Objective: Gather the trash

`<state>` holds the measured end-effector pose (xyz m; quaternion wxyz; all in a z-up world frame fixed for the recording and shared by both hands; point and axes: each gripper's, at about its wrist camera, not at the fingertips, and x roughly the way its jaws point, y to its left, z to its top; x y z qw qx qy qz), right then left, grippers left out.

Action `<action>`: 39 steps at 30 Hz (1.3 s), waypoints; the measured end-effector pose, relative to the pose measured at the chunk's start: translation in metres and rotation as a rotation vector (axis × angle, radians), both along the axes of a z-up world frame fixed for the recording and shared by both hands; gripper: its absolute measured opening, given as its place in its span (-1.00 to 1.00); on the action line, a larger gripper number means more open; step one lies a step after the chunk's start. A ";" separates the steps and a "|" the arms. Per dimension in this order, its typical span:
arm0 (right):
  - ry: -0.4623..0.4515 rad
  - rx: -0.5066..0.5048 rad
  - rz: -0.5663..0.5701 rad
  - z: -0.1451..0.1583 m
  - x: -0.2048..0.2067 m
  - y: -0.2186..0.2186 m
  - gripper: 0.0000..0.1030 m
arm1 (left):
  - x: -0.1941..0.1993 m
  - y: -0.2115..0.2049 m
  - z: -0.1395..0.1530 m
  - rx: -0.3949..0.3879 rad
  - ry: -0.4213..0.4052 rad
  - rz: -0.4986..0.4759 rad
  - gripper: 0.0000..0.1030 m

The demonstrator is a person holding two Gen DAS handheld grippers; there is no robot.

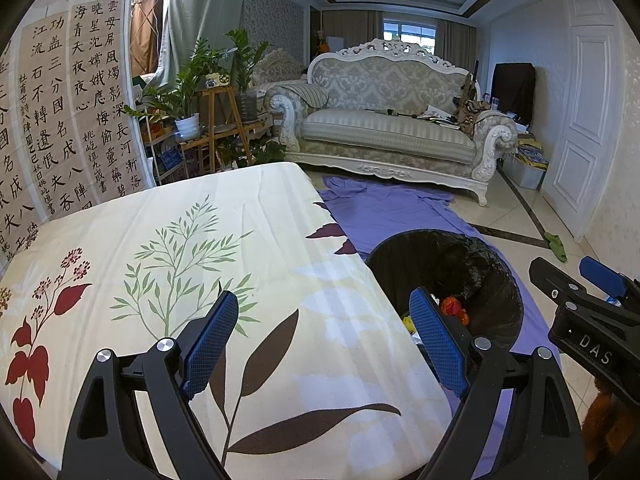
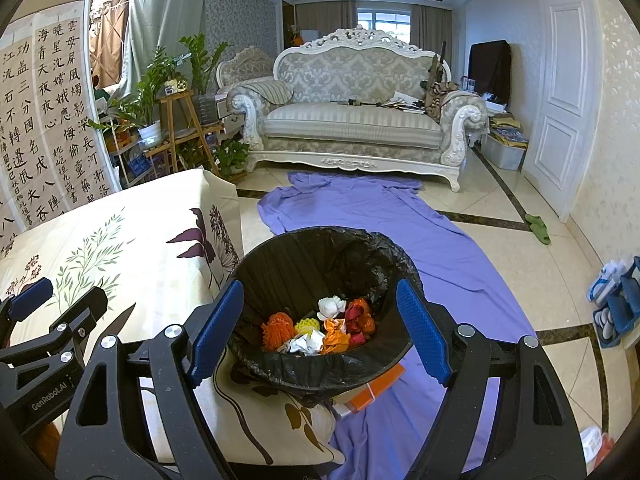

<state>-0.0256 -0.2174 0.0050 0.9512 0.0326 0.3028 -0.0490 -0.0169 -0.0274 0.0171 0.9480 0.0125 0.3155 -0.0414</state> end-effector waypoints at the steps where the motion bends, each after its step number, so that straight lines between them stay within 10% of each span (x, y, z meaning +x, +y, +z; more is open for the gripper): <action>1: 0.000 -0.001 0.000 0.001 0.000 -0.001 0.49 | 0.000 0.000 0.000 -0.001 0.000 0.001 0.64; 39: 0.008 -0.004 0.005 -0.009 0.000 0.004 0.49 | -0.001 0.007 0.005 0.005 -0.032 -0.005 0.65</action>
